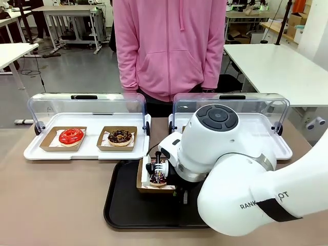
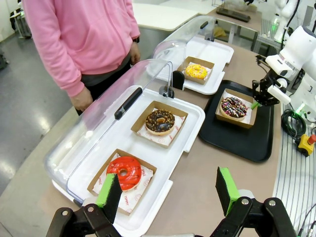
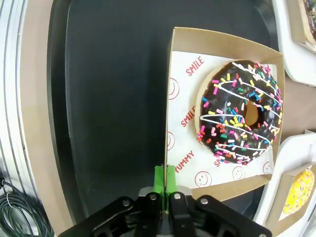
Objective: Move the fourth donut from the left to the tray.
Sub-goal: Pick up the Paper togo box containing the Donut indicated by the person and place it on the Handle tray.
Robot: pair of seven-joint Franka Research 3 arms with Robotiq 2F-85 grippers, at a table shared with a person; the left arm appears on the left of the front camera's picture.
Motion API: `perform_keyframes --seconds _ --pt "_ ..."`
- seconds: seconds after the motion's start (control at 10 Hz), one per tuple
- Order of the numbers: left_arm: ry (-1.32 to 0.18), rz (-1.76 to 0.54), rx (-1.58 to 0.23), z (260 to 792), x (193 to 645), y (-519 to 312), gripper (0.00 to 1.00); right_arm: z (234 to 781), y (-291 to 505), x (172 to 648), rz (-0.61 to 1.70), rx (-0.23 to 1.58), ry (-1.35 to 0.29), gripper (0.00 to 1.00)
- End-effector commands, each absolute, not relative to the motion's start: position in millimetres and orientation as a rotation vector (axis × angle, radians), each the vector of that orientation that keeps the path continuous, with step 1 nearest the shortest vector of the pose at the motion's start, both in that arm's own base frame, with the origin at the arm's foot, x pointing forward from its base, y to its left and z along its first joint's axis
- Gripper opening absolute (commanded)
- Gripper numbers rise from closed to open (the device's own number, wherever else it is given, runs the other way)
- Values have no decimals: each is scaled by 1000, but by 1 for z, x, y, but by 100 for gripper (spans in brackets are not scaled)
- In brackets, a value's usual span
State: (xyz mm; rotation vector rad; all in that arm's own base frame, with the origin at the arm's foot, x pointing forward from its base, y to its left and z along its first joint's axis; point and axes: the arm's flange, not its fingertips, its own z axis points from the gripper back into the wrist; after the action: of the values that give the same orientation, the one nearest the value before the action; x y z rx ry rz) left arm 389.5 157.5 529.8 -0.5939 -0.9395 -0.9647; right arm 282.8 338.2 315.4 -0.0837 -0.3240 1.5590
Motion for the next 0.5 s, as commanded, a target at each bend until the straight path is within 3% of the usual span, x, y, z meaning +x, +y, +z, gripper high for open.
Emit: perform_keyframes --seconds 0.0,0.4 --pt "-959 -967 -603 532 390 157 100 304 326 266 1545 -102 -325 2" --pt "-959 -967 -603 532 390 157 100 291 323 271 1561 -64 -282 2"
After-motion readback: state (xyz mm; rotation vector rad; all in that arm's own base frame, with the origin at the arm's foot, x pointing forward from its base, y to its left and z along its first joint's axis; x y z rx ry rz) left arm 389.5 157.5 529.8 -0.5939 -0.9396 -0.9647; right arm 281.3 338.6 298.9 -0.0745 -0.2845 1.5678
